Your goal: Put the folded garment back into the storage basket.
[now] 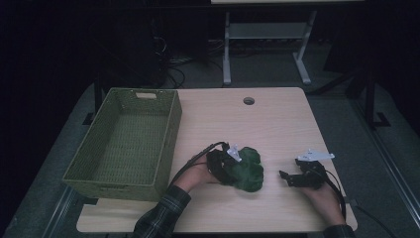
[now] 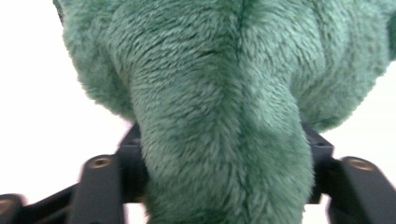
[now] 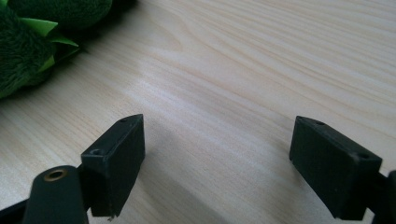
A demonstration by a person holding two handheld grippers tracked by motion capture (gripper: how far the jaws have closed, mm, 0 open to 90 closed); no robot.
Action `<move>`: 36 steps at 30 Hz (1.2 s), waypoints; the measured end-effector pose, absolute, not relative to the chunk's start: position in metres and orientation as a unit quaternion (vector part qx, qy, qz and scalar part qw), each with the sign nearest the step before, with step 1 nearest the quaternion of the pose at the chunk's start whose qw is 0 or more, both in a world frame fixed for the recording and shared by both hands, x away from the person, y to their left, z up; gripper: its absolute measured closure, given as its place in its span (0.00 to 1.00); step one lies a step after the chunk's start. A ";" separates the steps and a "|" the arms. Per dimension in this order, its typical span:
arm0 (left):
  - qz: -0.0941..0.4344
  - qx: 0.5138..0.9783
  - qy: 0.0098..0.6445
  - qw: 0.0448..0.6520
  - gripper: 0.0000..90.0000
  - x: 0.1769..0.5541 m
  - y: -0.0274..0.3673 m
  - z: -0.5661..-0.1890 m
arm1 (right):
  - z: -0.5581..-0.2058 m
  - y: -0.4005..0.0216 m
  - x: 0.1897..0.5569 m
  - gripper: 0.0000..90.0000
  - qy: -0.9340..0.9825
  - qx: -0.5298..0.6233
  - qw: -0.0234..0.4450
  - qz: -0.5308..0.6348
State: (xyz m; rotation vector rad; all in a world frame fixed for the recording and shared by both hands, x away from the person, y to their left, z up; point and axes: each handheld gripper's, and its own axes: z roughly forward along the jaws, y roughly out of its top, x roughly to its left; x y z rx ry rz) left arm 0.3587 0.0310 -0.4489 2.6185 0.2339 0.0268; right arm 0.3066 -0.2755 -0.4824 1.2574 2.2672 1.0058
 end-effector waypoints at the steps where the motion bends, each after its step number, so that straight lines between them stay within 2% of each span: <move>1: 0.008 0.964 0.087 0.252 0.53 0.359 0.031 -0.448 | -0.482 -0.276 0.307 0.20 0.802 0.445 0.180 0.356; 6: -0.006 0.965 0.087 0.245 0.72 0.360 0.031 -0.446 | -0.482 -0.276 0.307 0.20 0.802 0.445 0.180 0.356; 9: -0.010 0.965 0.089 0.246 0.76 0.360 0.032 -0.446 | -0.482 -0.276 0.307 0.20 0.802 0.445 0.180 0.356; 24: -0.016 0.961 0.109 0.253 0.78 0.360 0.038 -0.435 | -0.482 -0.276 0.307 0.20 0.802 0.445 0.180 0.356; 36: -0.009 0.956 0.124 0.265 0.77 0.357 0.045 -0.402 | -0.482 -0.276 0.307 0.20 0.802 0.445 0.179 0.356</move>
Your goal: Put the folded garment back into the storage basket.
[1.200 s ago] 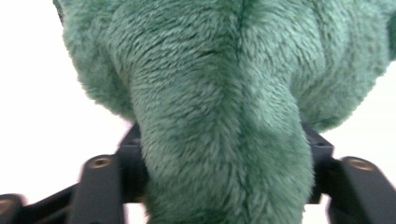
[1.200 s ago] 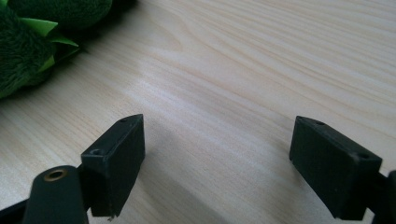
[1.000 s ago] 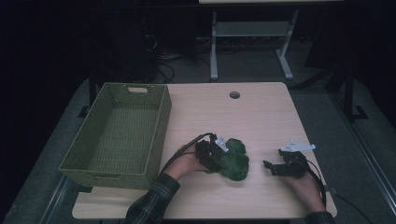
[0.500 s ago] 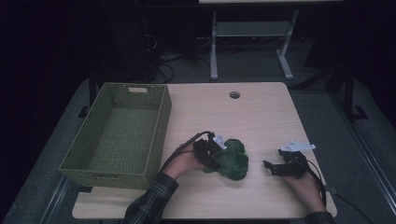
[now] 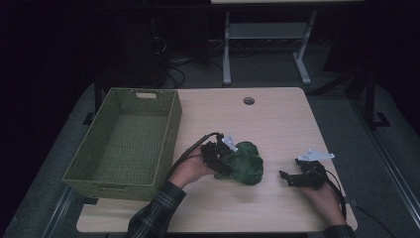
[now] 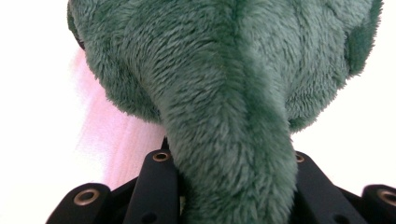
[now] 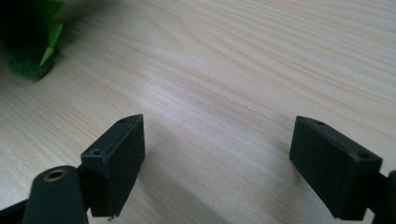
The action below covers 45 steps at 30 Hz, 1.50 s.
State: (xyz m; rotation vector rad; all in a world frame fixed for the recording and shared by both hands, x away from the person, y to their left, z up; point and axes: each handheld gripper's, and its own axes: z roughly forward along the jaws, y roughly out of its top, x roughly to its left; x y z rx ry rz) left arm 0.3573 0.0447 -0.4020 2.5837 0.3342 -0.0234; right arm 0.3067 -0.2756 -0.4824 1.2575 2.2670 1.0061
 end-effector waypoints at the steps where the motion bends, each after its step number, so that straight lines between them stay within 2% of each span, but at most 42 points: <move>1: -0.008 0.956 0.125 0.266 0.77 0.357 0.045 -0.398 | -0.482 -0.276 0.307 0.20 0.802 0.445 0.179 0.356; 14: 0.001 0.950 0.141 0.278 0.77 0.358 0.059 -0.350 | -0.482 -0.276 0.307 0.20 0.802 0.445 0.180 0.356; 19: 0.010 0.948 0.144 0.285 0.77 0.360 0.071 -0.334 | -0.483 -0.275 0.307 0.15 0.804 0.444 0.176 0.353; 23: 0.022 0.946 0.153 0.286 0.77 0.361 0.086 -0.322 | -0.483 -0.275 0.307 0.14 0.805 0.444 0.177 0.352; 33: 0.043 0.939 0.184 0.289 0.77 0.362 0.124 -0.297 | -0.484 -0.274 0.309 0.03 0.804 0.455 0.180 0.338; 45: 0.075 0.924 0.229 0.297 0.77 0.362 0.173 -0.277 | -0.484 -0.273 0.310 0.02 0.803 0.458 0.176 0.338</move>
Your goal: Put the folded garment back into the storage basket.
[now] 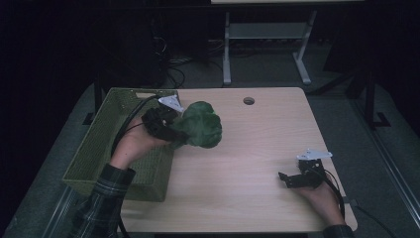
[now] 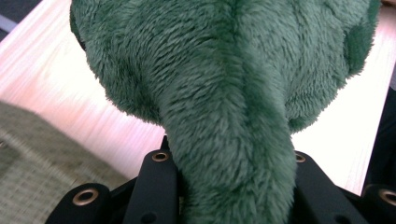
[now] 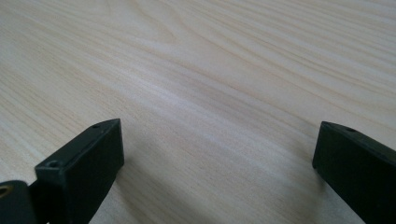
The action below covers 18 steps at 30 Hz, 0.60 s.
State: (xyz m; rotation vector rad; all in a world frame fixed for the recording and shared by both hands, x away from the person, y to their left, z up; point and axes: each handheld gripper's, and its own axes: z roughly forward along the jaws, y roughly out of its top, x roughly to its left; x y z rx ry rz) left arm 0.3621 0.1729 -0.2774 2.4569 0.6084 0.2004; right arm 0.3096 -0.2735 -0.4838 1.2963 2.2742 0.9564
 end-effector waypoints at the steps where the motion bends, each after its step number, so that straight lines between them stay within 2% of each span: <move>1: 0.079 0.923 0.232 0.297 0.77 0.362 0.177 -0.276 | -0.484 -0.273 0.310 0.02 0.803 0.458 0.176 0.338; 18: 0.122 0.898 0.312 0.286 0.77 0.358 0.248 -0.277 | -0.484 -0.273 0.310 0.02 0.803 0.459 0.176 0.338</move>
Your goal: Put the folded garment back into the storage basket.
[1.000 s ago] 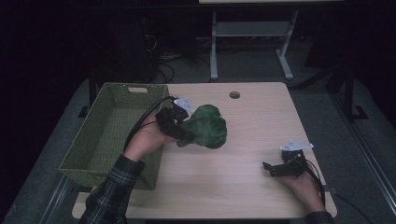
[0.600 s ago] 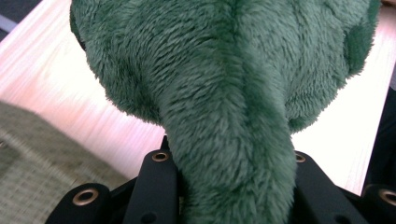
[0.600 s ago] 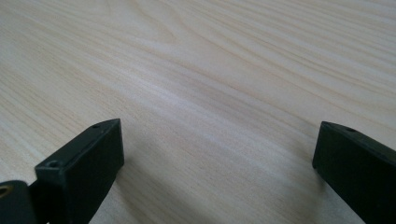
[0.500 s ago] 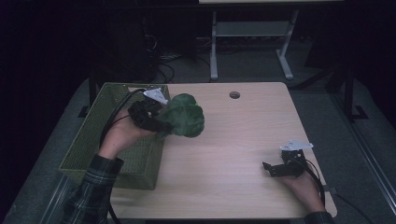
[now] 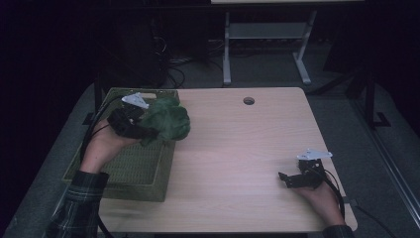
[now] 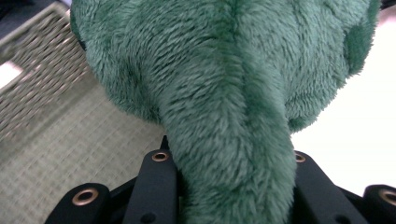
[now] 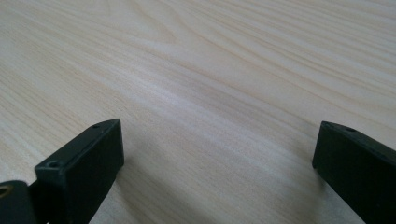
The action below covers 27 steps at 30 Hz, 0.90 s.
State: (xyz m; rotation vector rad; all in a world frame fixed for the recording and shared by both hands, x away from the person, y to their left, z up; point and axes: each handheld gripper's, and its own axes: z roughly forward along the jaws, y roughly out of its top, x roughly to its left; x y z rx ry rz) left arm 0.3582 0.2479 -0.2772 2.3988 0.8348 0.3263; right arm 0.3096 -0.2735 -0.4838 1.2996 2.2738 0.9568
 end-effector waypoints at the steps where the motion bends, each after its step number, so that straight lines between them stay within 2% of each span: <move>1: 0.124 0.897 0.316 0.284 0.77 0.358 0.251 -0.278 | -0.484 -0.273 0.310 0.02 0.803 0.459 0.176 0.338; 14: 0.151 0.872 0.386 0.262 0.77 0.356 0.300 -0.298 | -0.484 -0.273 0.310 0.02 0.803 0.459 0.176 0.338; 27: 0.148 0.852 0.429 0.261 0.77 0.366 0.323 -0.347 | -0.484 -0.274 0.310 0.02 0.803 0.458 0.176 0.338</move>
